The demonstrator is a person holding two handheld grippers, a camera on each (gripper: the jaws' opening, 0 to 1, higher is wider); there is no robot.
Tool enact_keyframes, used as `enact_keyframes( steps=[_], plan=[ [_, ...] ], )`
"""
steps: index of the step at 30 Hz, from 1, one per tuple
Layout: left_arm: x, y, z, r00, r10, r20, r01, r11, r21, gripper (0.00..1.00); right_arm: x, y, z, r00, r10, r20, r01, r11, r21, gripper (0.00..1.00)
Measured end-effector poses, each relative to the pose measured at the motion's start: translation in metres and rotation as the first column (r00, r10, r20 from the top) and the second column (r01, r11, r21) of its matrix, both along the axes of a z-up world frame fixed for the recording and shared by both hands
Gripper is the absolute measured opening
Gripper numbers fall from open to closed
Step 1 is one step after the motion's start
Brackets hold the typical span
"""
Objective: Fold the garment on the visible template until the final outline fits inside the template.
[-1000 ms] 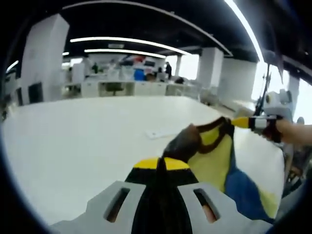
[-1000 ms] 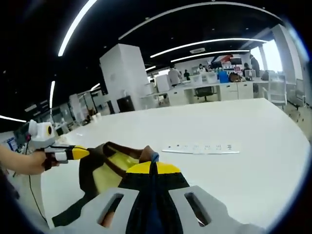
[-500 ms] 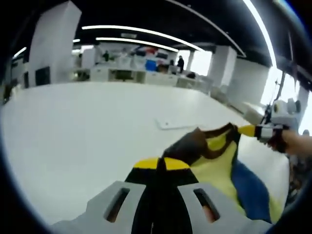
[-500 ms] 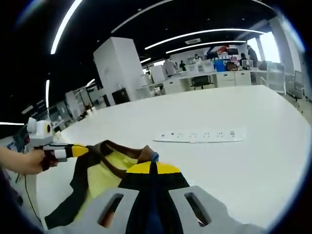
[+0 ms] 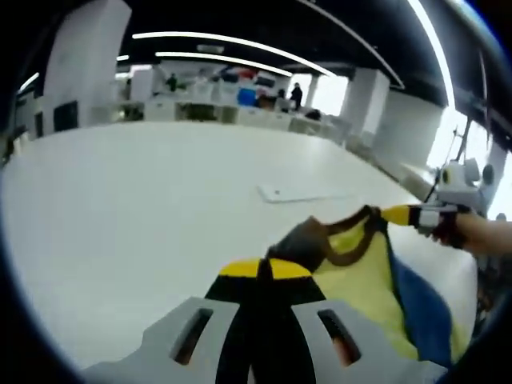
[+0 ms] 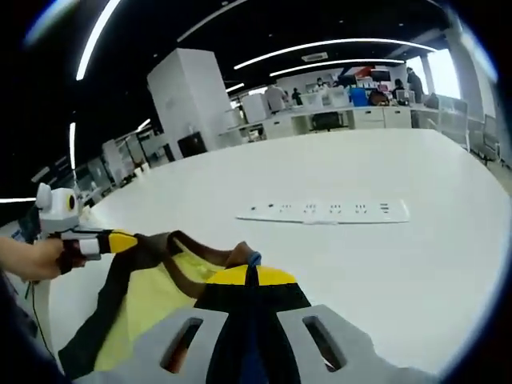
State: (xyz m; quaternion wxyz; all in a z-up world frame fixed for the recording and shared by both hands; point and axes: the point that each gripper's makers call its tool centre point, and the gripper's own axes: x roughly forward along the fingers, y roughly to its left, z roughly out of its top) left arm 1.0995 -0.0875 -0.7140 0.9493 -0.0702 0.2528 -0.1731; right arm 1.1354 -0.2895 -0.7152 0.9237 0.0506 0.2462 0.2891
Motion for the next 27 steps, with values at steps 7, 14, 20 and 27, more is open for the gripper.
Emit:
enact_keyframes(
  steps=[7,14,20,27],
  plan=[
    [0.007,0.005,-0.013,1.0,0.009,-0.029,-0.008,1.0,0.003,0.0,0.012,-0.001,-0.021,0.999,0.003,-0.036,-0.004,1.0,-0.012,0.01],
    [0.01,0.004,-0.026,0.998,0.015,-0.063,-0.015,1.0,0.007,0.0,0.019,-0.003,-0.044,0.997,0.001,-0.082,-0.002,1.0,-0.021,0.01],
    [0.013,0.005,-0.034,0.997,0.018,-0.081,-0.017,1.0,0.009,0.0,0.026,-0.005,-0.051,0.995,-0.002,-0.102,0.0,1.0,-0.019,0.01],
    [0.014,0.006,-0.04,0.996,0.021,-0.092,-0.02,1.0,0.01,0.0,0.022,-0.003,-0.052,0.995,-0.001,-0.102,-0.001,1.0,-0.022,0.01]
  ],
)
